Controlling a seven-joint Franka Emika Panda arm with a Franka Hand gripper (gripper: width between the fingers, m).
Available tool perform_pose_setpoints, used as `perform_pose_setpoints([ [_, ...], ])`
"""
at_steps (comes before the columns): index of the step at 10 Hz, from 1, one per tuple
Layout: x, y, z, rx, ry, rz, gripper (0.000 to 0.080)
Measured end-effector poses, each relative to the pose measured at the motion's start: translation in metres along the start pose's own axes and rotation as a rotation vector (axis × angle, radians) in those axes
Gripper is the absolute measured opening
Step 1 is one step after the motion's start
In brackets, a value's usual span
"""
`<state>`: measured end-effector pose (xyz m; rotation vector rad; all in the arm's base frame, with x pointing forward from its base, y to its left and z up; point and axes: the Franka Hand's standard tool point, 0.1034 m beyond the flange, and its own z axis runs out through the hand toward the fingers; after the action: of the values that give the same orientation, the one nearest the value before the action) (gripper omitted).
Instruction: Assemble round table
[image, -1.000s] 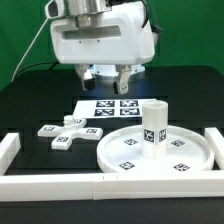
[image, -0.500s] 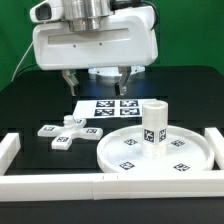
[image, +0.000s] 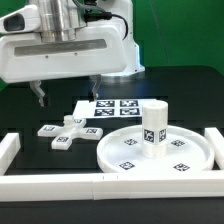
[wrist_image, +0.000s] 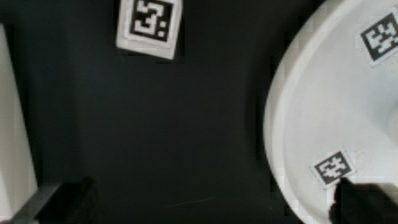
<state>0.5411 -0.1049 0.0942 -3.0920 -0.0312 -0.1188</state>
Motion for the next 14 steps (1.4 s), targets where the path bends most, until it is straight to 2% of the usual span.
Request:
perform_pose_setpoints([
  [1,-0.003,0.000,0.001,0.007,-0.028,-0.004,0.0649],
  [3,-0.006,0.013,0.010,0.008,-0.143,0.007,0.0649],
  [4,-0.012,0.010,0.014,0.004,-0.284,0.042,0.0649],
  [5,-0.008,0.009,0.017,-0.007,-0.366,0.079,0.0649],
  [6,-0.006,0.006,0.019,-0.010,-0.389,0.110,0.0649],
  [7,-0.015,0.005,0.017,0.004,-0.478,0.104,0.0649],
  [10,-0.022,0.013,0.013,0.025,-0.669,0.052,0.0649],
  [11,-0.020,0.015,0.014,0.023,-0.710,-0.023,0.0649],
  [13,-0.032,0.012,0.015,0.045,-0.822,-0.028,0.0649],
  [14,-0.029,0.015,0.018,0.041,-0.827,-0.024,0.0649],
])
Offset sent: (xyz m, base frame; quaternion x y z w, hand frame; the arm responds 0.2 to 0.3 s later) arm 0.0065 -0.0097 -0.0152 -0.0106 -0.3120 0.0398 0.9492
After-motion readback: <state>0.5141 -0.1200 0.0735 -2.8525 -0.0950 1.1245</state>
